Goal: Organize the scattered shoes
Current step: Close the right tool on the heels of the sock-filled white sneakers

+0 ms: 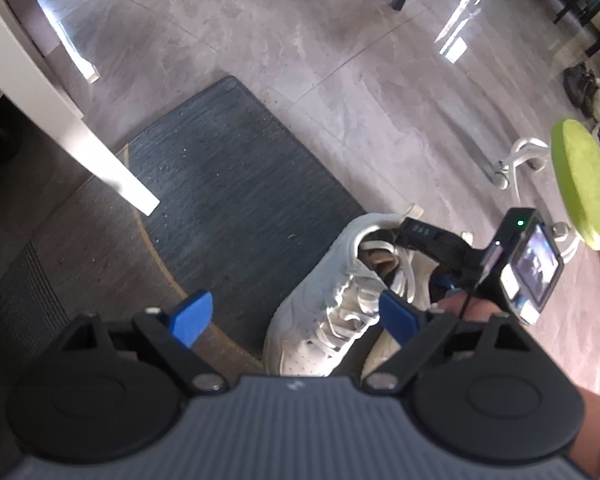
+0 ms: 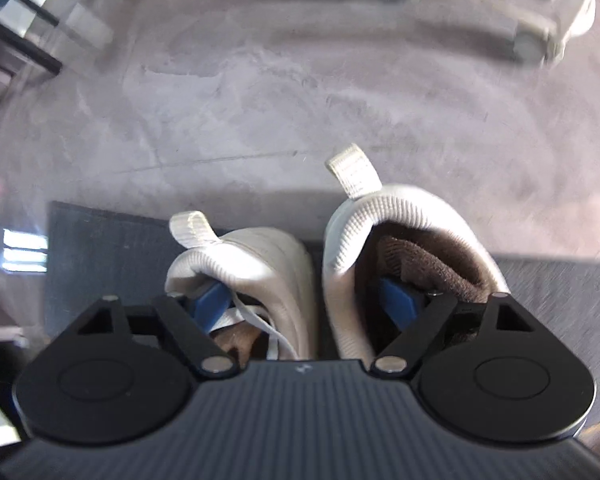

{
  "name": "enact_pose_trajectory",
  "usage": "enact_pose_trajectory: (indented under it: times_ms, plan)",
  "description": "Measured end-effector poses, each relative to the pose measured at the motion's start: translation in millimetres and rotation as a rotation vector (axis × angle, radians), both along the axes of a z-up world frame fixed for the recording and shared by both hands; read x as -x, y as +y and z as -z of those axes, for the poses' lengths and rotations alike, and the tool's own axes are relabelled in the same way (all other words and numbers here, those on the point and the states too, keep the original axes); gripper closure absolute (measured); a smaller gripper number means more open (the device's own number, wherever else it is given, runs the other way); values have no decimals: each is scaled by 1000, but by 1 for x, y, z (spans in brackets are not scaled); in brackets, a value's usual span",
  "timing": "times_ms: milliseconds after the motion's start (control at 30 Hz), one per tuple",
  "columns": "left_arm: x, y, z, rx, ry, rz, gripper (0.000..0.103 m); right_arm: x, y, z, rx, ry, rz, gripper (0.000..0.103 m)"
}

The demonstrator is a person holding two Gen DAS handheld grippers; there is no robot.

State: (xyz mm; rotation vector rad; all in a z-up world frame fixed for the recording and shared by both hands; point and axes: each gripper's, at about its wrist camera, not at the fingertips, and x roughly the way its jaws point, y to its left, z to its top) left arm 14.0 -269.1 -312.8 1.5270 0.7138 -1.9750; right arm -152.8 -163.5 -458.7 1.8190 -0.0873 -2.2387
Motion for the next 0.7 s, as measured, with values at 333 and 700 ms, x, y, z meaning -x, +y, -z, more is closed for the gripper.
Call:
enact_pose_trajectory:
  times_ms: [333,700]
  plan:
    - [-2,-16,1,-13,4,-22,10,16,7,14,-7,-154,12,21]
    - [-1,-16,3,-49,22,-35,10,48,14,21,14,-502,-77,21]
